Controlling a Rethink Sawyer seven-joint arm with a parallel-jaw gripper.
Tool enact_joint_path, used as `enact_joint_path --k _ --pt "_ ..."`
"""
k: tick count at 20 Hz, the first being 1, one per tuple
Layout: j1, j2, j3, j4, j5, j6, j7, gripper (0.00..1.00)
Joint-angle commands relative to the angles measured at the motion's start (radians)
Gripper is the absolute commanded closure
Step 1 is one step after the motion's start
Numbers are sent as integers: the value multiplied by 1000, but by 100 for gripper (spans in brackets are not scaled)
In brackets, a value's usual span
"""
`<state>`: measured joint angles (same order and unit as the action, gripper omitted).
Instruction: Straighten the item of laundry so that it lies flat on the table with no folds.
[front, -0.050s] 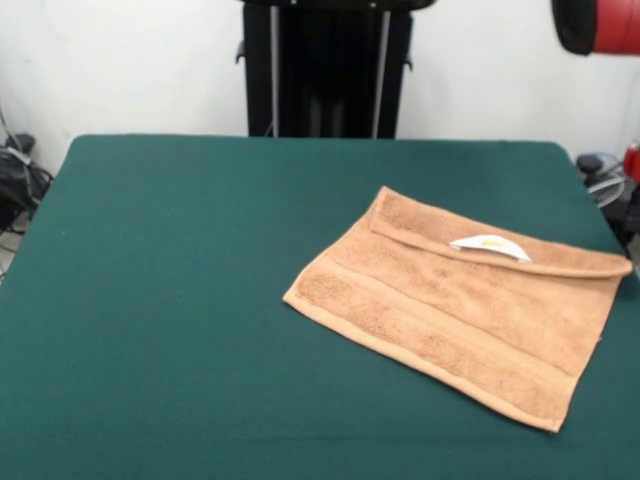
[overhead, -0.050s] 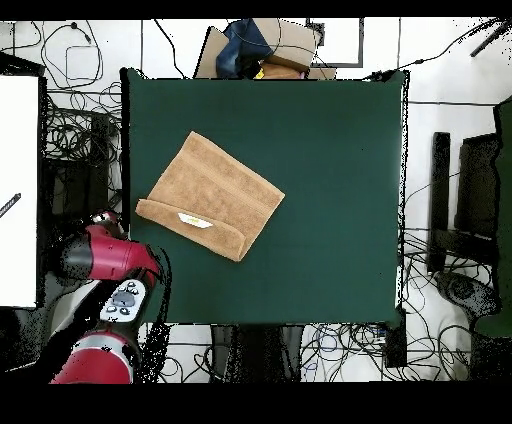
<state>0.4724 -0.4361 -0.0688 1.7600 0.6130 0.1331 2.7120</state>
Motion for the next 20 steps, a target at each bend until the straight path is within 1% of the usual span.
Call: enact_joint_path --k 1,4,5,9,11,14,17,20 --pt "21 -79 136 174 39 -127 276 0" --pt "0 -105 171 225 19 -167 279 0" --pt "-20 -111 191 243 8 -183 279 0" --pt "-90 -134 210 281 -8 -174 235 0" --pt "-137 -138 215 291 -18 -166 205 0" --pt "-235 -146 251 315 -50 -182 182 0" --pt "-272 -163 226 305 -48 -129 145 0" --pt "-311 -134 216 275 -58 -119 116 0"
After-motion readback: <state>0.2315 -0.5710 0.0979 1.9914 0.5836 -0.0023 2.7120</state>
